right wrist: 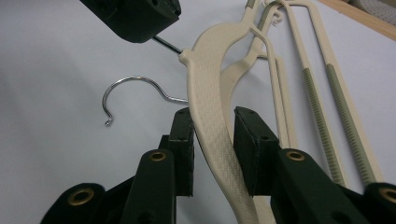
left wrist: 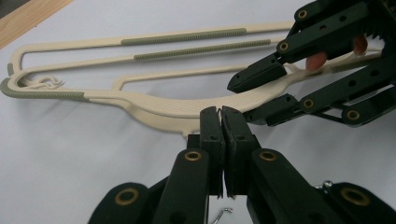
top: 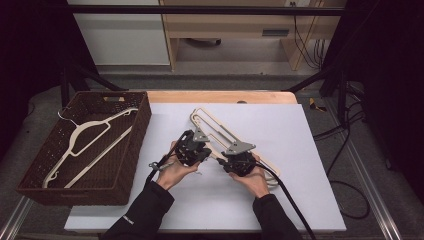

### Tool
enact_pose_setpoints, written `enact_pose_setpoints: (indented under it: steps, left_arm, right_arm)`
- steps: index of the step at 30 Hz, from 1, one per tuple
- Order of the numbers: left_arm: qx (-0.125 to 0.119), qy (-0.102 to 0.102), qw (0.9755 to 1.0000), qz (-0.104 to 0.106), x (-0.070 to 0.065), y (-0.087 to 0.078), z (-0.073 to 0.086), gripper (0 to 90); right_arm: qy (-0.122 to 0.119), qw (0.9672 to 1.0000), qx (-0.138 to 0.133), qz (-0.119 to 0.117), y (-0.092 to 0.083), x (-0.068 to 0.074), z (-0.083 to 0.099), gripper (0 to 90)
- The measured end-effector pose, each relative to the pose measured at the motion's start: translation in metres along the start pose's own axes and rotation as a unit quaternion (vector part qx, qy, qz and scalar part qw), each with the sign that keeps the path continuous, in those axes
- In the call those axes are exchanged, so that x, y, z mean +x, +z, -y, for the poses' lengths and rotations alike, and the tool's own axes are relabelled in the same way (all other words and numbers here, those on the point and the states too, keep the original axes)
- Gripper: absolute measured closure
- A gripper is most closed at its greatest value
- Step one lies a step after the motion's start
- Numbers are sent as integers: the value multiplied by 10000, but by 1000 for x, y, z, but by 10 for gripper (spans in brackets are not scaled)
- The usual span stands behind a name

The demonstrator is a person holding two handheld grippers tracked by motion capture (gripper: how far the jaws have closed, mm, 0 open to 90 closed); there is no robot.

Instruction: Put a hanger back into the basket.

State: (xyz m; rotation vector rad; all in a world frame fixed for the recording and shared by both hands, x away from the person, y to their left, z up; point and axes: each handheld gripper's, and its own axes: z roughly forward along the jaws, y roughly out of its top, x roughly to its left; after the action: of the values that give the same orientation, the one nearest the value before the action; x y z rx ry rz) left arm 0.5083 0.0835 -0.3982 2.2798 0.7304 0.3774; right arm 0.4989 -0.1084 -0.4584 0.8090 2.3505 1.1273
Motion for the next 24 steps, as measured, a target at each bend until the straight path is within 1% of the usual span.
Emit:
enact_pose_setpoints:
  steps: [1,4,5,7,9,10,11,13,14,15,16,17,18,19,21,24]
  left_arm:
    - [-67,-6,10000,-14,1,-2,0,836]
    - [-359,-216,9991,77,4,-11,-1,736]
    - [-457,-272,9986,71,5,-14,-1,692]
    - [-657,-372,9971,69,8,-22,-2,616]
    - [-879,-414,9953,-15,11,-31,-1,506]
    - [-1001,-411,9941,-101,12,-35,-1,458]
    - [-1145,-445,9923,-131,14,-40,0,411]
    - [-1396,-538,9887,-126,18,-49,1,338]
    - [-1492,-536,9872,-186,19,-53,2,304]
    - [-1604,-558,9852,-236,20,-57,3,266]
    - [-1659,-554,9843,-245,22,-61,4,234]
    - [-1739,-579,9827,-251,23,-65,5,206]
    - [-1788,-592,9817,-275,24,-68,7,192]
    - [-1806,-578,9813,-325,25,-70,8,178]
    - [-1808,-601,9810,-368,26,-74,12,147]
    - [-1766,-566,9818,-404,27,-76,17,132]
  right_arm:
    - [-21,10000,-12,32,0,0,0,699]
    - [-50,10000,-20,64,-1,1,0,705]
    - [-84,9999,-30,61,-2,1,0,707]
    - [-74,9999,-54,105,-3,1,-1,711]
    - [-101,9998,-71,126,-5,0,-2,718]
    - [-99,9998,-92,170,-6,0,-2,722]
    - [-117,9997,-110,200,-8,-1,-3,727]
    - [-143,9995,-133,249,-11,-2,-4,737]
    - [-136,9994,-151,271,-13,-3,-5,741]
    - [-195,9993,-176,277,-15,-5,-5,745]
    - [-161,9993,-170,307,-17,-5,-5,749]
    - [-180,9991,-184,336,-19,-6,-6,755]
    - [-182,9990,-204,363,-21,-7,-6,761]
    - [-178,9988,-227,396,-23,-9,-7,766]
    - [-149,9985,-268,461,-27,-12,-8,780]
    - [-136,9973,-356,628,-34,-17,-9,808]
